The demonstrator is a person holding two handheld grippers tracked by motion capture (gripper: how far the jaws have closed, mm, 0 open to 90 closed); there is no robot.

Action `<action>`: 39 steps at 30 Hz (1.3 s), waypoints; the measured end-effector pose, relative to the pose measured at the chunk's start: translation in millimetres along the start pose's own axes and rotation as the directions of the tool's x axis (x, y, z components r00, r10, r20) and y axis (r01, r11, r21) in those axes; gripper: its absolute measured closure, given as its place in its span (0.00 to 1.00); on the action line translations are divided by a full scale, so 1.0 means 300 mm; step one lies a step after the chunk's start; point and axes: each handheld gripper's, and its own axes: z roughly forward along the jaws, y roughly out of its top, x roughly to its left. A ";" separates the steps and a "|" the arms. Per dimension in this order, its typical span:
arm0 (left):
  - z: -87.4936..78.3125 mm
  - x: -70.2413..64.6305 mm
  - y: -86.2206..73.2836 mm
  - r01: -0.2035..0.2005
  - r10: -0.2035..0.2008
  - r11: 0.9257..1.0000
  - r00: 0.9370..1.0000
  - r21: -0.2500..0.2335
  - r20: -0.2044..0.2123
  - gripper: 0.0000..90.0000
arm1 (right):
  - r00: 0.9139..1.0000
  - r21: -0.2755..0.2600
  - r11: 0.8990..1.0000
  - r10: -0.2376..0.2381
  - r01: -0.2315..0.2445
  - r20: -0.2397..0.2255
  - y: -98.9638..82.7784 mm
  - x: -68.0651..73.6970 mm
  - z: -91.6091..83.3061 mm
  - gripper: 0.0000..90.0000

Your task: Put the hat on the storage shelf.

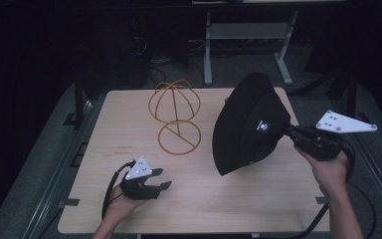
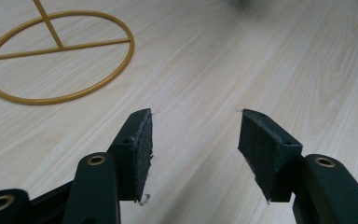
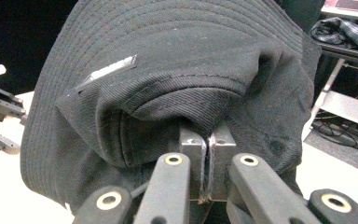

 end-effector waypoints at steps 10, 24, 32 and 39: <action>-0.007 0.022 -0.011 0.016 -0.016 1.000 1.000 0.003 -0.006 0.47 | 1.000 0.014 1.000 0.001 -0.001 -0.022 0.060 -0.005 0.047 0.98; -0.002 0.020 -0.017 0.021 -0.021 1.000 1.000 0.017 0.000 0.44 | 0.999 0.016 1.000 -0.007 0.008 -0.033 0.123 -0.019 0.099 0.98; -0.003 0.027 -0.020 0.029 -0.029 0.999 1.000 0.018 -0.006 0.44 | 0.999 0.015 1.000 -0.012 0.013 -0.044 0.178 -0.029 0.129 0.98; -0.001 0.029 -0.020 0.020 -0.019 0.999 1.000 0.026 -0.011 0.44 | 0.999 0.021 1.000 -0.016 0.017 -0.045 0.208 -0.032 0.149 0.98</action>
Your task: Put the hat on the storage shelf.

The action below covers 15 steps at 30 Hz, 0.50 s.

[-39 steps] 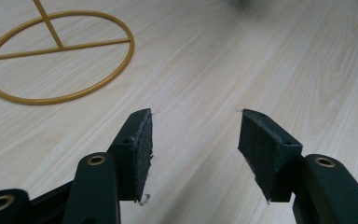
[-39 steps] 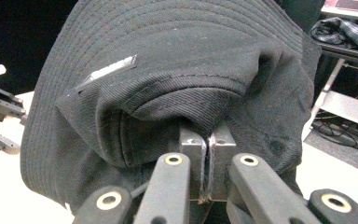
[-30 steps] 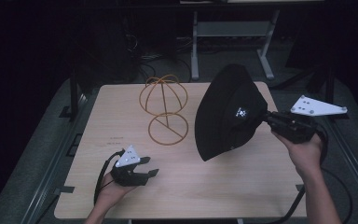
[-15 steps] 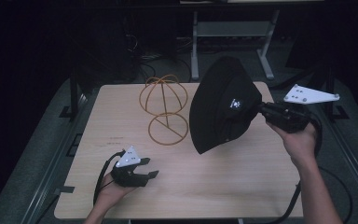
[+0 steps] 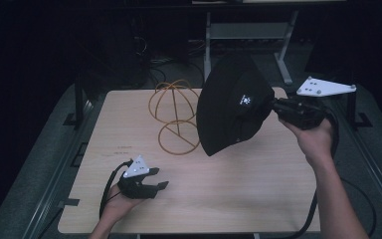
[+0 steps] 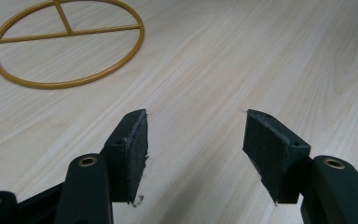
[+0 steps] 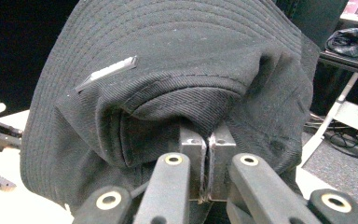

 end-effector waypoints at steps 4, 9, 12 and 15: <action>0.000 0.004 -0.002 0.011 -0.011 1.000 1.000 -0.003 -0.002 0.43 | 1.000 -0.007 1.000 0.005 -0.005 -0.003 0.019 -0.004 0.016 0.98; -0.003 0.007 -0.003 0.007 -0.007 1.000 1.000 -0.002 -0.004 0.43 | 1.000 -0.007 1.000 0.003 -0.004 -0.011 0.044 0.000 0.039 0.98; -0.004 0.010 -0.003 0.004 -0.004 1.000 1.000 0.001 -0.007 0.43 | 1.000 -0.008 1.000 0.000 0.000 -0.014 0.065 0.003 0.058 0.98; -0.007 0.011 -0.003 0.003 -0.003 1.000 1.000 -0.001 -0.012 0.43 | 1.000 -0.009 1.000 0.003 -0.003 -0.022 0.080 0.006 0.074 0.98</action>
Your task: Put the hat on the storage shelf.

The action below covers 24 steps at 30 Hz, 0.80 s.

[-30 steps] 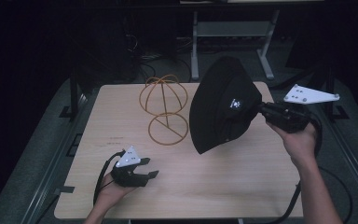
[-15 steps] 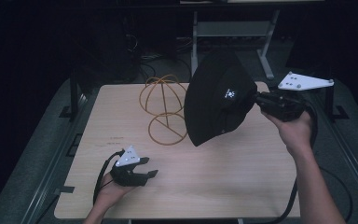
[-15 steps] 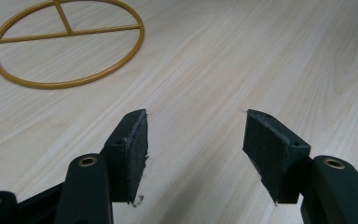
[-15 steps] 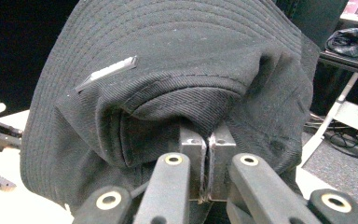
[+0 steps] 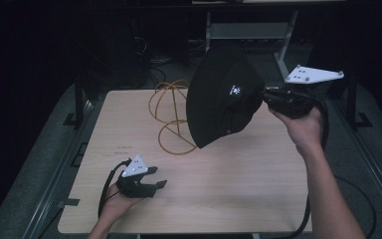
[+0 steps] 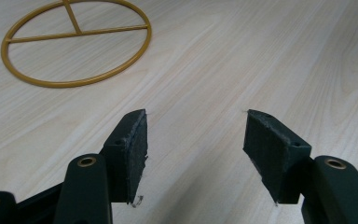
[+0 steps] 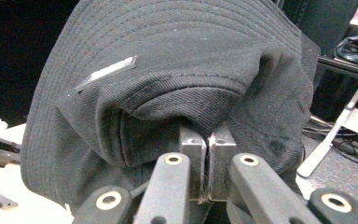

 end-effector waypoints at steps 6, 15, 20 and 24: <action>0.000 0.005 -0.001 0.000 0.000 1.000 1.000 0.001 -0.004 0.43 | 1.000 -0.003 1.000 0.007 -0.007 -0.011 0.019 0.003 0.031 0.98; -0.002 0.007 -0.002 -0.001 0.001 1.000 1.000 0.001 0.001 0.43 | 1.000 -0.005 1.000 -0.002 0.002 -0.029 0.059 0.020 0.071 0.98; 0.000 0.003 0.001 -0.002 0.002 1.000 1.000 0.004 0.008 0.41 | 0.999 0.005 1.000 -0.010 0.010 -0.038 0.081 0.030 0.098 0.98; 0.002 0.003 0.000 0.000 0.000 1.000 1.000 0.007 0.007 0.39 | 0.999 0.006 1.000 -0.009 0.010 -0.043 0.097 0.037 0.117 0.98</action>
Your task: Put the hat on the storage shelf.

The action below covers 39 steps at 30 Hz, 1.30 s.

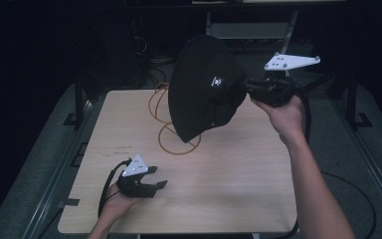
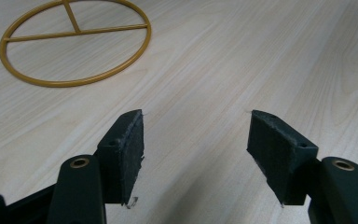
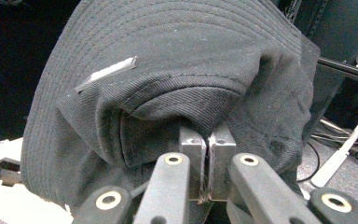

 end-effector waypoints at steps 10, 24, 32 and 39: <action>0.002 0.005 -0.003 0.015 -0.015 1.000 1.000 -0.007 -0.007 0.37 | 1.000 0.012 1.000 0.008 -0.007 -0.017 0.033 0.008 0.053 0.98; 0.000 0.003 -0.003 0.020 -0.020 1.000 1.000 -0.010 -0.001 0.36 | 0.998 0.052 0.999 0.014 -0.011 -0.058 0.112 0.033 0.145 0.98; -0.006 0.004 -0.001 0.011 -0.011 1.000 1.000 -0.008 -0.005 0.36 | 0.998 0.072 0.997 0.016 -0.011 -0.068 0.148 0.040 0.197 0.98; -0.005 0.004 -0.001 0.017 -0.017 1.000 1.000 -0.010 -0.004 0.36 | 0.998 0.079 0.997 0.031 -0.026 -0.058 0.168 0.037 0.228 0.98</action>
